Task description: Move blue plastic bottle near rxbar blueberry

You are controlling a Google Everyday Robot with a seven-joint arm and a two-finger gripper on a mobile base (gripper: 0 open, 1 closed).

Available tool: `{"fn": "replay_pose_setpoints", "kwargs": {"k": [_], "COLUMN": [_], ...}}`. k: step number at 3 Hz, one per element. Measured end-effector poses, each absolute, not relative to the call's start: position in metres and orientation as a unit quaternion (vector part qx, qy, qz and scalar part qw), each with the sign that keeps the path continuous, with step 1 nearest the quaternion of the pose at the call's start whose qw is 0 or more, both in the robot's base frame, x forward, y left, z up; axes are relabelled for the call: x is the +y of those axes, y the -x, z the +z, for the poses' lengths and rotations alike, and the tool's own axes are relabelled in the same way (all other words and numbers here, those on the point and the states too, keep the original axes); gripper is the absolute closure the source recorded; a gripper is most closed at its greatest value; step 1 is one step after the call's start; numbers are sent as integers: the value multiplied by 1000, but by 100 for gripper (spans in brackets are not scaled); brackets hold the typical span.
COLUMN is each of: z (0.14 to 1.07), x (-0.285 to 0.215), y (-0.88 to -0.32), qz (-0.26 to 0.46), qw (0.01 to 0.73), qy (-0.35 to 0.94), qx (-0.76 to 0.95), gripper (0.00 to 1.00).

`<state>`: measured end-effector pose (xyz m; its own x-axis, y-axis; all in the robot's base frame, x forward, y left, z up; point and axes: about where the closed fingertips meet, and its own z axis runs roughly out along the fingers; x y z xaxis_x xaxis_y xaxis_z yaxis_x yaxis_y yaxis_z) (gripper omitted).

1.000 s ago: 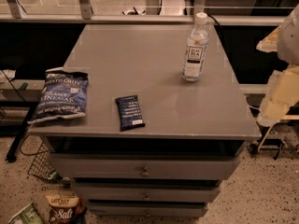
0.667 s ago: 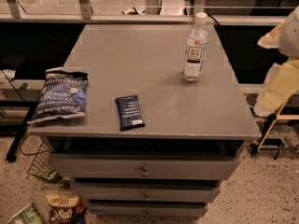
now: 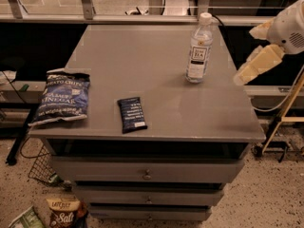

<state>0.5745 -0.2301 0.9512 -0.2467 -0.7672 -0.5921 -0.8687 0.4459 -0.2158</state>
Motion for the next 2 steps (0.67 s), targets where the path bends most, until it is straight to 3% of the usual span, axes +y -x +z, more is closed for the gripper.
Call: {"fn": "replay_pose_setpoints", "kwargs": {"k": [2], "z": [932], "x": [-204], "y": [-640], "qz": [153], "qw": [387], "qy": [506], "qx": [756], "gripper": [0]}}
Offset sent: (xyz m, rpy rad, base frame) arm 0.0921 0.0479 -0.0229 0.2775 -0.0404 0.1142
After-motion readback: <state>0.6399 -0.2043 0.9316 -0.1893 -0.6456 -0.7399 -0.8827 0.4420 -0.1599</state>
